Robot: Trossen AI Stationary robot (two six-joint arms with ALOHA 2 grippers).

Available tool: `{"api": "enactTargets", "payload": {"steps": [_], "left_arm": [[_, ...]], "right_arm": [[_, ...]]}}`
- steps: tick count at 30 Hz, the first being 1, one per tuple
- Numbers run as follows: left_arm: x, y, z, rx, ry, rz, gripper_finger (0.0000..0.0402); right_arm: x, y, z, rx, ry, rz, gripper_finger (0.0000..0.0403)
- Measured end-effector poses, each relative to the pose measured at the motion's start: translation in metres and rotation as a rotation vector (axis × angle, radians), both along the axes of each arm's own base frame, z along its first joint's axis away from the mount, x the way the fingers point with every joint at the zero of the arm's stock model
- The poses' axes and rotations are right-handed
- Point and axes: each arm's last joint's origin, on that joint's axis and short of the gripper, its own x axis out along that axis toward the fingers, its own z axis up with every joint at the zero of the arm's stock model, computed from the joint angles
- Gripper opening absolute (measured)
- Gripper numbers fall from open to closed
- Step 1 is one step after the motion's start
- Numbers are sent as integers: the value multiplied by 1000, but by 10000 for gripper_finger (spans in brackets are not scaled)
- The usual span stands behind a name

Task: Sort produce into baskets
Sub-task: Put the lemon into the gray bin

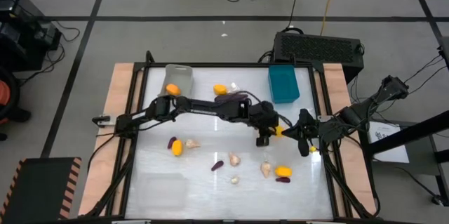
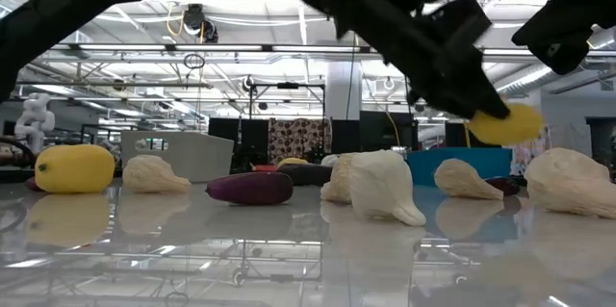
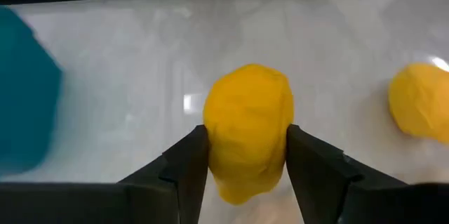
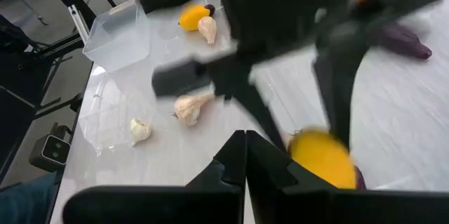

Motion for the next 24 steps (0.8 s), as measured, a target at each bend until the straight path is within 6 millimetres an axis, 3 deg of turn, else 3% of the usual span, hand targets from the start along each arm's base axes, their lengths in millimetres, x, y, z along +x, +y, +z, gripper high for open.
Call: {"api": "enactTargets", "payload": {"steps": [4,9,17,24], "left_arm": [[-13,15,26,16,67,36,177],[-43,33,65,6,157,81,177],[-94,41,119,25,267,91,177],[-149,70,148,-25,340,225,177]], "right_arm": [[1,1,0,-3,-1,2,0],[4,2,-1,-12,4,-1,0],[13,8,-8,-49,38,-4,0],[24,14,-11,-62,32,-6,0]]}}
